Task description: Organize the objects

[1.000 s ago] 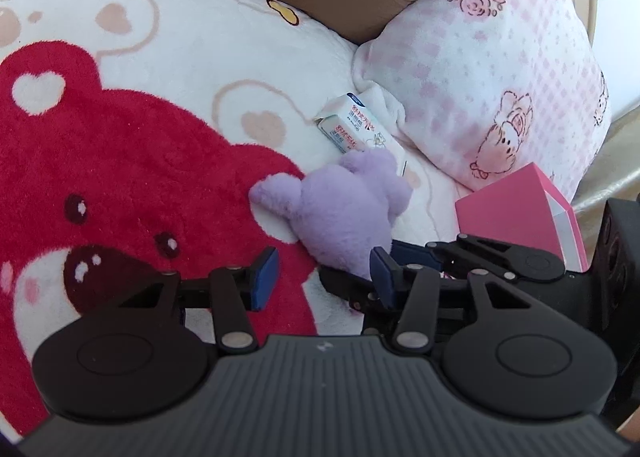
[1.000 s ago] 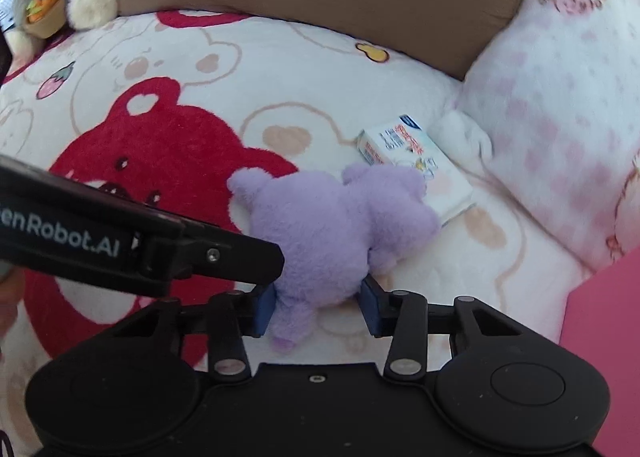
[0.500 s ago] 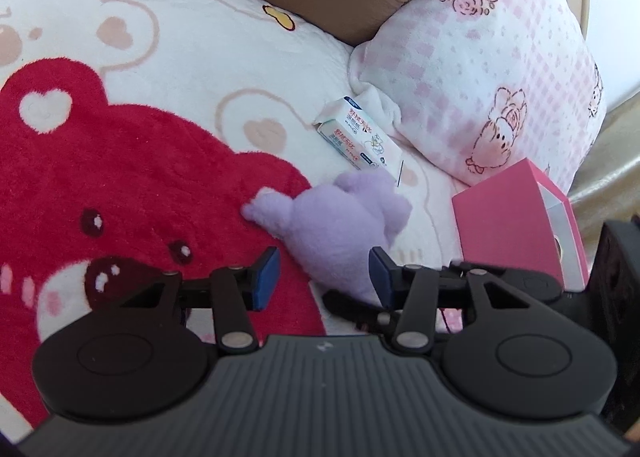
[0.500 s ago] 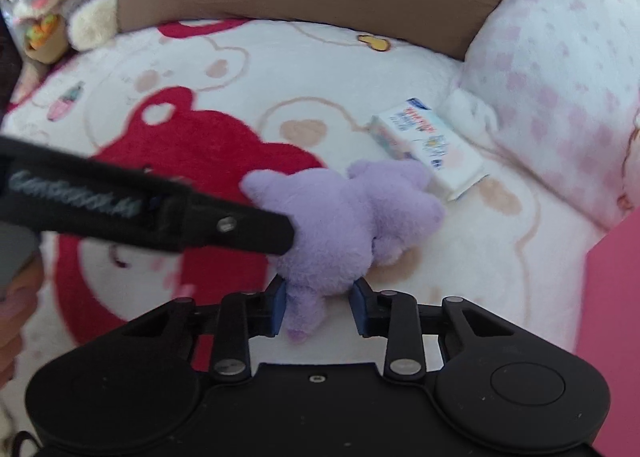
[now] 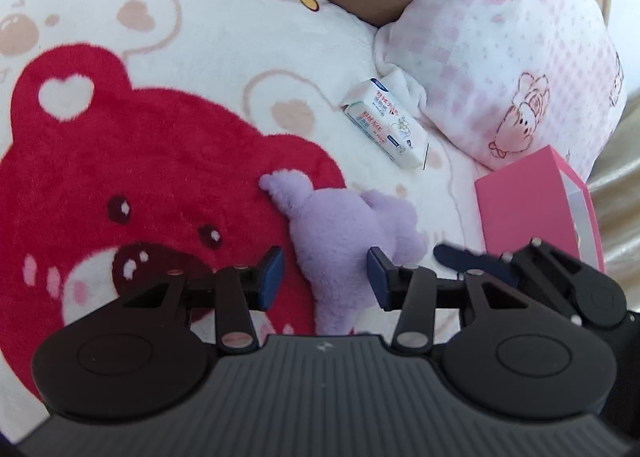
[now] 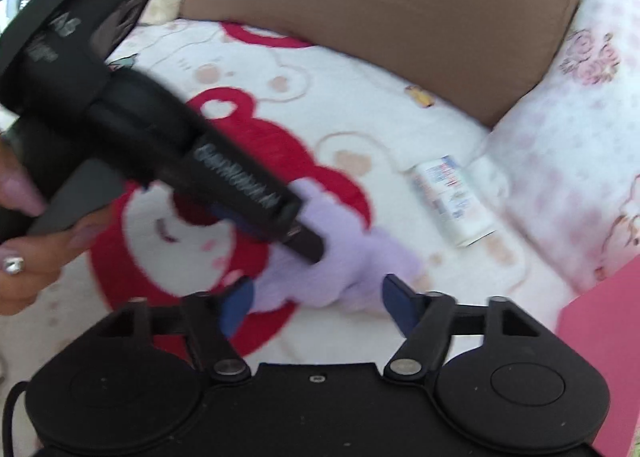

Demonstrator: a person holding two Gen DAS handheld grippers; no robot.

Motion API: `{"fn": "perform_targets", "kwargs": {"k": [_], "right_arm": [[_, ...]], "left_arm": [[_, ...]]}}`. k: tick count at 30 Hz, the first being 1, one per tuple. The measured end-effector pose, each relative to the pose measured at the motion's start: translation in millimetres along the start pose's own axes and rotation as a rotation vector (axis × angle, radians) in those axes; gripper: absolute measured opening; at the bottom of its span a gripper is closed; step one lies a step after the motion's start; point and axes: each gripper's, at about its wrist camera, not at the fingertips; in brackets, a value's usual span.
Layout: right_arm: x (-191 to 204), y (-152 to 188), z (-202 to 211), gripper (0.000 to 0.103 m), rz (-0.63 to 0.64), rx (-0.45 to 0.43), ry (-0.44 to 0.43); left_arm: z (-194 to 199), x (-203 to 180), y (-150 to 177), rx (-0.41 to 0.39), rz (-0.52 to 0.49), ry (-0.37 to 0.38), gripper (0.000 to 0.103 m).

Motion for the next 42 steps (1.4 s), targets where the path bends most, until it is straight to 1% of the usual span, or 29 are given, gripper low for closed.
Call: {"fn": "perform_targets", "kwargs": {"k": [2,5,7,8,9,12,17,19,20,21,25,27,30,33,35,39,42], "right_arm": [[-8,-2,-10,0.084,-0.029,0.028,-0.022],[-20,-5,-25,0.086,-0.105,0.064,-0.045],[-27,-1,-37,0.091,-0.174,0.099,-0.096],[-29,1,-43,0.096,-0.203,0.116,-0.123],[-28,4,-48,0.096,-0.211,0.119,-0.135],[-19,14,-48,0.097,-0.183,0.082,-0.104],[-20,19,-50,0.097,-0.232,0.063,-0.086],[-23,23,-58,0.098,-0.296,0.091,-0.107],[-25,27,-58,0.098,-0.337,0.076,-0.112],[-25,29,-56,0.098,-0.344,0.063,-0.107],[-18,28,-54,0.098,-0.316,0.052,-0.076],[-17,26,-52,0.095,-0.309,0.051,-0.070],[-18,25,-49,0.091,-0.299,0.050,-0.071],[-19,31,-43,0.088,-0.302,0.033,-0.070],[-15,34,-41,0.088,-0.299,0.016,-0.052],[-12,33,-41,0.088,-0.325,0.019,-0.038],[-8,33,-37,0.087,-0.311,0.016,-0.018]], "left_arm": [[0,-2,0,-0.001,-0.012,-0.003,0.041],[-1,-3,2,0.000,-0.010,0.004,0.035],[-5,-3,3,0.024,-0.010,0.007,0.035],[-7,-3,4,0.038,0.000,0.011,0.035],[-9,-3,6,0.038,0.011,0.015,0.034],[-10,-6,8,0.029,0.003,0.006,0.033],[-9,-3,8,0.020,0.016,0.005,0.033],[-7,2,5,0.017,0.039,0.010,0.033],[-6,5,4,0.014,0.051,0.018,0.033],[-6,6,4,0.016,0.058,0.023,0.033],[-7,-2,7,0.013,0.018,0.001,0.033],[-7,-3,8,0.010,0.009,0.008,0.031],[-7,-1,7,0.012,0.028,0.022,0.031],[-5,-3,8,0.019,0.032,0.018,0.031],[-4,-4,9,0.017,0.026,0.007,0.031],[-4,-7,10,0.021,0.006,-0.009,0.031],[-5,-9,11,0.023,-0.006,-0.010,0.030]]}}
Point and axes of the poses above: each gripper's, at about its wrist camera, not at the fingertips, and z roughly against the way its jaws point, x to its left, y to its underside, and after that the axes turned 15 degrees about y, right-handed
